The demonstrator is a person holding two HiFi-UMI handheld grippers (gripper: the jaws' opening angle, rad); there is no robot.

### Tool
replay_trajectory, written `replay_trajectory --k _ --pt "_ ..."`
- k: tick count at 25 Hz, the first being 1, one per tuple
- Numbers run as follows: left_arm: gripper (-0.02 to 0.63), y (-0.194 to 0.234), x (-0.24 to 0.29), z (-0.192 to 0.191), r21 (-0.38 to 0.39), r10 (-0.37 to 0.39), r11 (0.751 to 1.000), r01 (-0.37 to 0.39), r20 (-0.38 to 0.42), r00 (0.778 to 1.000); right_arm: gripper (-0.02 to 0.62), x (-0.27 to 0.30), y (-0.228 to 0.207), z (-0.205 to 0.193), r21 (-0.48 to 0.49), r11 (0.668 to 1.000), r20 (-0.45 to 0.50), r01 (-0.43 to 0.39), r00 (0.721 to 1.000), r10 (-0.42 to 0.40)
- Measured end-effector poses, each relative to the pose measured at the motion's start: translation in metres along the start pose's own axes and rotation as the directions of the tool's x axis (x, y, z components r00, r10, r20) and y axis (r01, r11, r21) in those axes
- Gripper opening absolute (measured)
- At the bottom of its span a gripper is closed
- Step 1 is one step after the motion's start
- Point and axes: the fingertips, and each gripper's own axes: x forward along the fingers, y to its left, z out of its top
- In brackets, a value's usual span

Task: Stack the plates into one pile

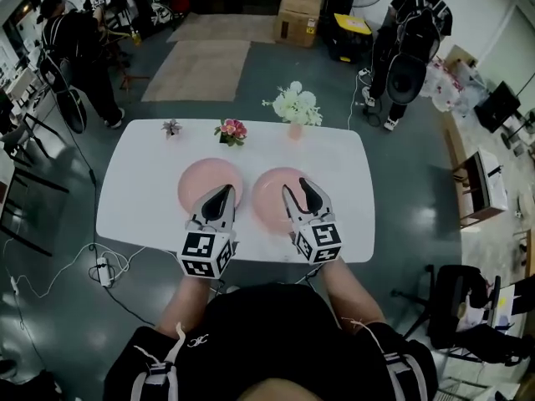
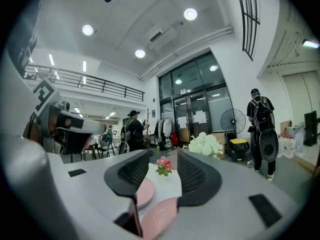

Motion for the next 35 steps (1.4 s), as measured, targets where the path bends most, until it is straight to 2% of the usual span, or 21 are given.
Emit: replay_trajectory --k 4,6,8,11,15,20,25,28,31,35 --pt "0.012 0.006 -0.006 -0.009 -0.007 0.022 1.000 -0.022 -0.017 1.000 0.176 0.008 0.012 -0.045 -0.035 0.997 -0.118 -0.064 0.991 0.060" --pt "0.012 0.010 -0.010 -0.014 -0.011 0.033 0.999 -0.034 -0.029 0.999 0.178 0.010 0.022 -0.076 -0.085 0.990 -0.206 -0.110 0.974 0.090" --pt "0.012 0.014 -0.014 -0.021 -0.015 0.049 0.999 -0.049 -0.039 0.998 0.181 0.010 0.031 -0.110 -0.153 0.974 -0.305 -0.165 0.946 0.113" --pt "0.012 0.024 -0.024 -0.028 -0.026 0.081 0.996 -0.083 -0.047 0.996 0.201 0.007 0.042 -0.164 -0.252 0.933 -0.449 -0.257 0.885 0.122" --pt "0.012 0.034 -0.039 -0.035 -0.036 0.115 0.992 -0.117 -0.054 0.992 0.210 -0.001 0.044 -0.217 -0.285 0.899 -0.601 -0.332 0.793 0.102" --pt "0.012 0.043 -0.058 -0.045 -0.044 0.152 0.987 -0.155 -0.070 0.986 0.210 -0.009 0.040 -0.261 -0.292 0.872 -0.722 -0.394 0.688 0.069" --pt "0.012 0.050 -0.072 -0.049 -0.045 0.179 0.982 -0.183 -0.078 0.981 0.210 -0.011 0.024 -0.293 -0.326 0.851 -0.806 -0.412 0.592 -0.022" --pt "0.012 0.054 -0.078 -0.048 -0.046 0.192 0.979 -0.196 -0.077 0.978 0.182 -0.011 0.016 -0.299 -0.400 0.802 -0.820 -0.443 0.563 -0.098" --pt "0.012 0.056 -0.082 -0.048 -0.045 0.201 0.978 -0.204 -0.074 0.977 0.088 -0.013 0.017 -0.300 -0.464 0.720 -0.829 -0.515 0.540 -0.148" --pt "0.012 0.059 -0.086 -0.045 -0.046 0.208 0.976 -0.212 -0.066 0.976 0.032 -0.010 0.024 -0.294 -0.550 0.614 -0.802 -0.567 0.563 -0.199"
